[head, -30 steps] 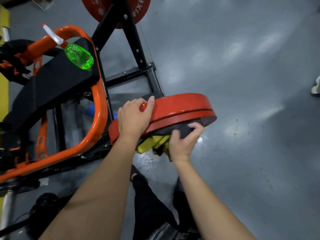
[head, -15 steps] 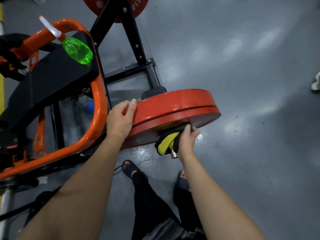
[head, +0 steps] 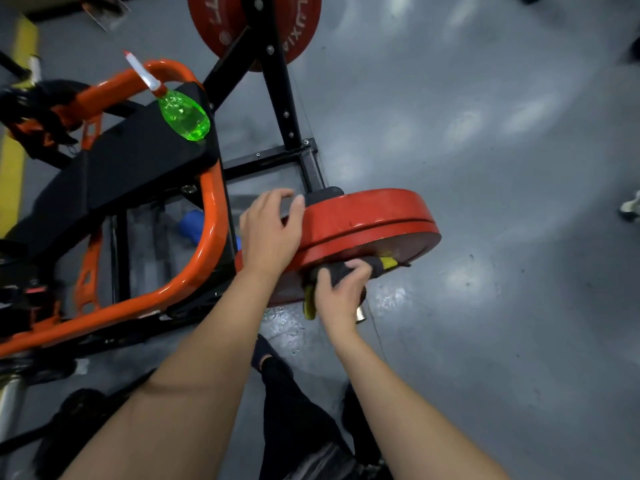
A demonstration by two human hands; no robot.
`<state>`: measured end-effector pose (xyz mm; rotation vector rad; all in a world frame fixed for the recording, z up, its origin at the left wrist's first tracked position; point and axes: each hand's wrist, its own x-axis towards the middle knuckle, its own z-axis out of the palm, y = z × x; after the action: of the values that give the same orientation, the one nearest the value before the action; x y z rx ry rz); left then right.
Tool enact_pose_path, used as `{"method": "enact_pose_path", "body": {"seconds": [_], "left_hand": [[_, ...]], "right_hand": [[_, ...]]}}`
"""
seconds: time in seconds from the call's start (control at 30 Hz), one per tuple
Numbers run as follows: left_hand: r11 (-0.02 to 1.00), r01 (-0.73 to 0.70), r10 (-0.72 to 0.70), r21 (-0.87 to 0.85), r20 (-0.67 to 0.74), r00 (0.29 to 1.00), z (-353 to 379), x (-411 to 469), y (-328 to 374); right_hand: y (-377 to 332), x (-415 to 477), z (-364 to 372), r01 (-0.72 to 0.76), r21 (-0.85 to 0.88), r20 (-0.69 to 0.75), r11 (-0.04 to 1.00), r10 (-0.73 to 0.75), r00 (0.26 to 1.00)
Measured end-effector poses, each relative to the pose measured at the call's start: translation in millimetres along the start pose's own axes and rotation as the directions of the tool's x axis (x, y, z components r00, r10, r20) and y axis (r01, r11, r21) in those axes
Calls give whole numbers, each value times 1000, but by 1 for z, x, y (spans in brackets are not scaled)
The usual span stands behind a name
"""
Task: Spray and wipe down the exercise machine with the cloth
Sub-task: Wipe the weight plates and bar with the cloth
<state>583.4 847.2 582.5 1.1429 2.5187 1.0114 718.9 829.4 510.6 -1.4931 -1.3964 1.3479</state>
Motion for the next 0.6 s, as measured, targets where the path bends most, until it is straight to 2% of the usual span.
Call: {"method": "enact_pose_path", "body": {"seconds": [0.03, 0.07, 0.1, 0.17, 0.23, 0.37, 0.47, 0.6], "left_hand": [[1000, -11, 11, 6, 34, 999, 7, 2, 18], [1000, -7, 4, 31, 86, 996, 15, 2, 32], [994, -17, 3, 106, 133, 991, 23, 1, 41], [956, -54, -2, 288, 189, 982, 35, -1, 48], [939, -29, -43, 342, 202, 978, 39, -1, 50], [928, -36, -37, 370, 188, 982, 41, 1, 56], [929, -31, -41, 369, 187, 981, 41, -1, 58], [941, -11, -53, 339, 179, 982, 36, 0, 55]], "right_hand": [[5, -8, 2, -11, -20, 131, 1000, 13, 991], [6, -13, 1, -8, -14, 199, 1000, 10, 980], [2, -14, -2, 8, 18, 185, 1000, -11, 983], [-12, 3, -15, 32, 115, -49, 993, -26, 998], [-27, 32, -35, 26, 180, -297, 983, 29, 954], [-20, 84, -76, -88, 257, -451, 962, 200, 870], [-20, 91, -82, -173, 276, -454, 945, 287, 844], [-33, 52, -53, -30, 143, -338, 989, 77, 938]]}}
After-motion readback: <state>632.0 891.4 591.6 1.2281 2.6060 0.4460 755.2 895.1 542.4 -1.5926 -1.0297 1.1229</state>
